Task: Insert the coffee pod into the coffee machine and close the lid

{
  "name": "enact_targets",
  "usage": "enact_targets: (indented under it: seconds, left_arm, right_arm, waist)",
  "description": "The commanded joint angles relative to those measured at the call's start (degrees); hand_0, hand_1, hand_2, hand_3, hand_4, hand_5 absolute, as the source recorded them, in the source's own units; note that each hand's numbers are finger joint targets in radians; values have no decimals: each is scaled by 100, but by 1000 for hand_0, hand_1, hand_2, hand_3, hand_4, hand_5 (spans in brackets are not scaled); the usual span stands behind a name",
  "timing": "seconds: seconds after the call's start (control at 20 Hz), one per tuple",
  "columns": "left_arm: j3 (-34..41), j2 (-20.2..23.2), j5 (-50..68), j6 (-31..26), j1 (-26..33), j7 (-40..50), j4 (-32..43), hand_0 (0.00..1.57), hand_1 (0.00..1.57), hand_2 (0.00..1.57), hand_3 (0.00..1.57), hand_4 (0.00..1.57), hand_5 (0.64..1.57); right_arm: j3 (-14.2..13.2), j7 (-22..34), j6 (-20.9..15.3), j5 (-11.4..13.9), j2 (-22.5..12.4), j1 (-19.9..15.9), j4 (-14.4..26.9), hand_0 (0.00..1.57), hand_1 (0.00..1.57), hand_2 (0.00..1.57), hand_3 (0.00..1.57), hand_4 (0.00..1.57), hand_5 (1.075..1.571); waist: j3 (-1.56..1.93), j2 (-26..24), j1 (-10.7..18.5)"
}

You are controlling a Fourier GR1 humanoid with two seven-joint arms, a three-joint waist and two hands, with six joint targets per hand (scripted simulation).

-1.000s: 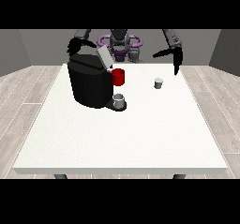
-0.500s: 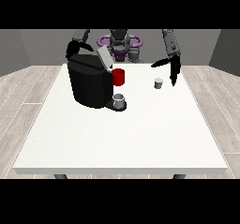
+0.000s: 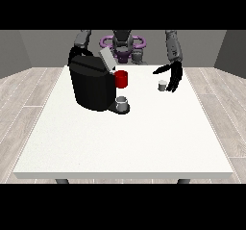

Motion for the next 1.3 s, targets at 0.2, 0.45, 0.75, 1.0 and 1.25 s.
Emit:
enact_targets:
  seconds: [0.2,0.45,0.75,1.0,1.25]
  left_arm:
    - [-132,397,-589,80,-128,-392,690,634,634,756,487,0,1571]
    - [-140,433,-941,472,-445,-282,1102,547,547,697,454,0,1571]
    - [-151,255,-1245,1114,-586,-694,1260,719,719,864,649,229,1571]
    - [-246,89,-1523,1663,-635,-929,1330,836,836,974,748,380,1571]
    - [-341,413,-1866,1609,-672,-835,1712,899,899,1011,776,309,1571]
  right_arm:
    - [-54,69,-110,78,-19,-53,167,0,0,0,0,392,1571]
    - [352,122,-18,157,215,144,-110,0,0,0,0,435,1571]
    - [137,344,-109,136,65,-190,-24,0,0,0,0,520,1571]
    - [-144,-51,-109,-62,76,-501,342,0,0,0,0,515,1571]
    - [9,189,-55,-41,85,-278,68,0,0,0,0,514,1571]
  waist:
    - [-1,34,-42]
    - [-3,38,-424]
    - [-2,50,-233]
    - [-1,375,-81]
    - [-2,243,-286]
